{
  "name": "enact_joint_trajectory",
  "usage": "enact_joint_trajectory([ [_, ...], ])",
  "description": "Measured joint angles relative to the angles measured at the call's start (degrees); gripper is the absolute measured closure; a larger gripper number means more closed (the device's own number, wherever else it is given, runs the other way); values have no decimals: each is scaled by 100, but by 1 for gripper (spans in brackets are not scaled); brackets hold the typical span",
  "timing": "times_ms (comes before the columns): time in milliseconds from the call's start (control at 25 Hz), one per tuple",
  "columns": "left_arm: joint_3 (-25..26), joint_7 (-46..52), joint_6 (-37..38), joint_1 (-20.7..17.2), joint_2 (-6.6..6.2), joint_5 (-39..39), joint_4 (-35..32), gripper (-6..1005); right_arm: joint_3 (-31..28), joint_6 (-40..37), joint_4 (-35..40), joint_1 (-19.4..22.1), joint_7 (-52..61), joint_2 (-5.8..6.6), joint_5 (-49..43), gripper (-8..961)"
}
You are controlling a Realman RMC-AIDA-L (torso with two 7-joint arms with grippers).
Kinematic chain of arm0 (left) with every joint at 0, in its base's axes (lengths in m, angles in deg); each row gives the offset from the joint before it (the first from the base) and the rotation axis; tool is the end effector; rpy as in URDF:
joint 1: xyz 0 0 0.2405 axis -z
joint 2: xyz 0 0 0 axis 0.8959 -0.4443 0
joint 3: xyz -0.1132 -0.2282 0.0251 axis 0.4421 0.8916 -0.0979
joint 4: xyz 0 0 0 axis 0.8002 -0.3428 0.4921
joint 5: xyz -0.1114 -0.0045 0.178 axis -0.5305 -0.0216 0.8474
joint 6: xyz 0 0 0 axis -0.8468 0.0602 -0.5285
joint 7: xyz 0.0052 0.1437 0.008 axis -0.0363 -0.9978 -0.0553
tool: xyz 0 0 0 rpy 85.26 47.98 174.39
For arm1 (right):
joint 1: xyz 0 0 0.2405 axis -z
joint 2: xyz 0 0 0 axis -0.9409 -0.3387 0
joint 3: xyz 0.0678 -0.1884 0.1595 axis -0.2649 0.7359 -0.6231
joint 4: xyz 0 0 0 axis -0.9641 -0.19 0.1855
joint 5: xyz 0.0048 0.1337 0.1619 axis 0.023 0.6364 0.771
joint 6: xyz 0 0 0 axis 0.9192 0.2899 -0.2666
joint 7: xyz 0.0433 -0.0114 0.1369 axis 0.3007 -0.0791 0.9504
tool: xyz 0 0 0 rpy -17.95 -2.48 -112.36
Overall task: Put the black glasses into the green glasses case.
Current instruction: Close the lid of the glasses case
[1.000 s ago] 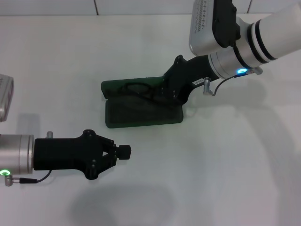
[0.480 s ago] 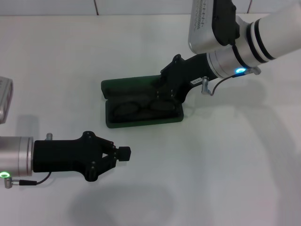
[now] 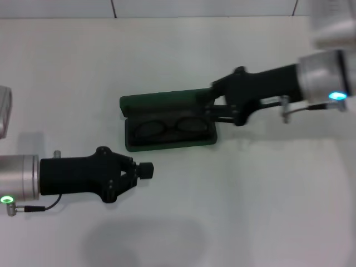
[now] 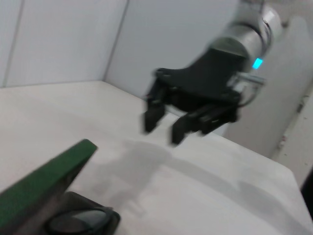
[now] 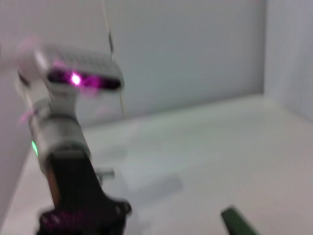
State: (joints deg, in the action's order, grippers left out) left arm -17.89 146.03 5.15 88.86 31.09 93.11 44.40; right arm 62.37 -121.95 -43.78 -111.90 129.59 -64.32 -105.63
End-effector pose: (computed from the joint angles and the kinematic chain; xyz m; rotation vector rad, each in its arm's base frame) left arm -0.2918 0.2735 -0.0190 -2.8584 -0.7255 -0.7911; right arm 0.1406 0.3793 -0.0380 -2.9815 0.2306 0.5116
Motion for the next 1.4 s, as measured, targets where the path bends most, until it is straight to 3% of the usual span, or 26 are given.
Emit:
enact_joint_trajectory([
  [280, 120, 258, -583, 88, 55, -2, -10, 986, -1617, -1115, -349, 1011, -1229, 33, 205, 628],
  [640, 219, 462, -1489, 305, 113, -3, -19, 986, -1739, -1507, -1130, 1730, -2674, 37, 154, 409],
  [840, 227, 560, -2023, 404, 117, 10, 3, 985, -1738, -1459, -1690, 1716, -3123, 22, 153, 246],
  [1000, 203, 649, -2660, 479, 132, 42, 12, 985, -1741, -1388, -1844, 1715, -3237, 15, 173, 214],
  [1400, 228, 718, -3332, 553, 216, -276, 11, 984, -1747, -1407, -1898, 1708, -3239, 0, 177, 206],
])
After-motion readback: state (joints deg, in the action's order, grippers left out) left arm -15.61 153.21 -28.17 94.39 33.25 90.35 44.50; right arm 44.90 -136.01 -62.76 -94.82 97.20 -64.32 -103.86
